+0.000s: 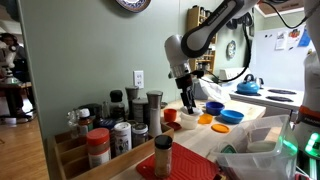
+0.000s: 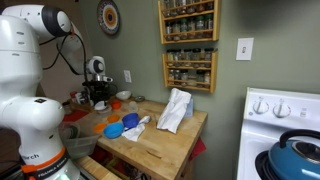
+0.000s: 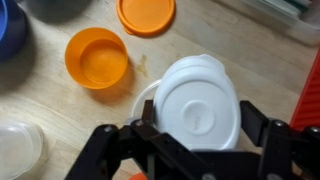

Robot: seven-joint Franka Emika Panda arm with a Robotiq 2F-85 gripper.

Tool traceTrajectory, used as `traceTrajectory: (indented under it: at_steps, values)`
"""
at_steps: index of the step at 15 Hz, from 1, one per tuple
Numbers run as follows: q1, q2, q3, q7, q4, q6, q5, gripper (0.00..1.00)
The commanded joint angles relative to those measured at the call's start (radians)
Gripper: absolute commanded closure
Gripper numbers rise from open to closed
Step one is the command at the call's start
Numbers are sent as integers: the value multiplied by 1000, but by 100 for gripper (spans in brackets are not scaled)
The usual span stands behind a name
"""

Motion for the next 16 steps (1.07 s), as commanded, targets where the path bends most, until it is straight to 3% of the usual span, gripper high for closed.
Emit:
traceTrajectory:
  at_steps: [1, 16]
  values:
    - [2, 33, -8, -10, 25, -9, -26, 24]
    - [0, 18, -19, -1, 23, -16, -42, 23]
